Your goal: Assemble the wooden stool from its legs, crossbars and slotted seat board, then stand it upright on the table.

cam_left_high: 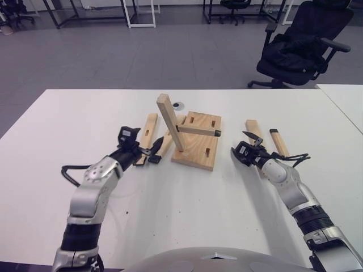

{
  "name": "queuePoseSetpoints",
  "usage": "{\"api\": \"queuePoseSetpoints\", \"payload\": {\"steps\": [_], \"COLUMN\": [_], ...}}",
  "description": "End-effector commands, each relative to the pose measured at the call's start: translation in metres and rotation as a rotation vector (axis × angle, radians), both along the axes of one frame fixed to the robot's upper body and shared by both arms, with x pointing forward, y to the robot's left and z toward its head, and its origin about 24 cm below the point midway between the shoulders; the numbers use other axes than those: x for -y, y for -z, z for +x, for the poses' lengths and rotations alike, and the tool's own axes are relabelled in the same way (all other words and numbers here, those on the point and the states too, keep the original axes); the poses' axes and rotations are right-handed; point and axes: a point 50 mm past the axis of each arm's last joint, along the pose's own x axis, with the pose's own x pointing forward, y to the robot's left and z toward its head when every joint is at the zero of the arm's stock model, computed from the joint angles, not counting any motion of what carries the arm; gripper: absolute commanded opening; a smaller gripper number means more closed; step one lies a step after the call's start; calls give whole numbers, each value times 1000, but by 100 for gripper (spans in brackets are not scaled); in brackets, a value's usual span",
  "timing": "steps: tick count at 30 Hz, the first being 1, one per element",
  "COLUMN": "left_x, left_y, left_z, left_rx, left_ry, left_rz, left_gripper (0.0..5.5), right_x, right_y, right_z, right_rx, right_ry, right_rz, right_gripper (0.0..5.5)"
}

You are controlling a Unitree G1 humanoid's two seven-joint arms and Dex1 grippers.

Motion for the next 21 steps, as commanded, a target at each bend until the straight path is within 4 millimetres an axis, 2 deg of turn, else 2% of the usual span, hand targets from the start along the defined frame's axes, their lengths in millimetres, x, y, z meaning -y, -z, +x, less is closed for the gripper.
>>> {"api": "queuePoseSetpoints", "payload": {"steps": [1, 4, 7, 10, 21], "left_x": [4, 3, 2, 3, 15], "left_y": [17, 26, 35, 37, 26], "left_z": [12, 14, 13, 16, 29], "left_rx": [-98, -157, -203, -216, -182], "left_ry": [14, 12, 28, 41, 95], "left_rz": [123, 150, 145, 158, 222], "left_gripper": [508, 508, 460, 460, 460], "right_x": [-4, -7, -9, -10, -19], "right_y": [8, 10, 11, 12, 14], "right_z": [-1, -1, -1, -1, 2], "right_rx": [-26, -27, -29, -30, -29], "right_ry": [-2, -2, -2, -4, -14], "right_rz": [-6, -3, 1, 4, 13], "right_gripper": [395, 395, 395, 395, 395]}}
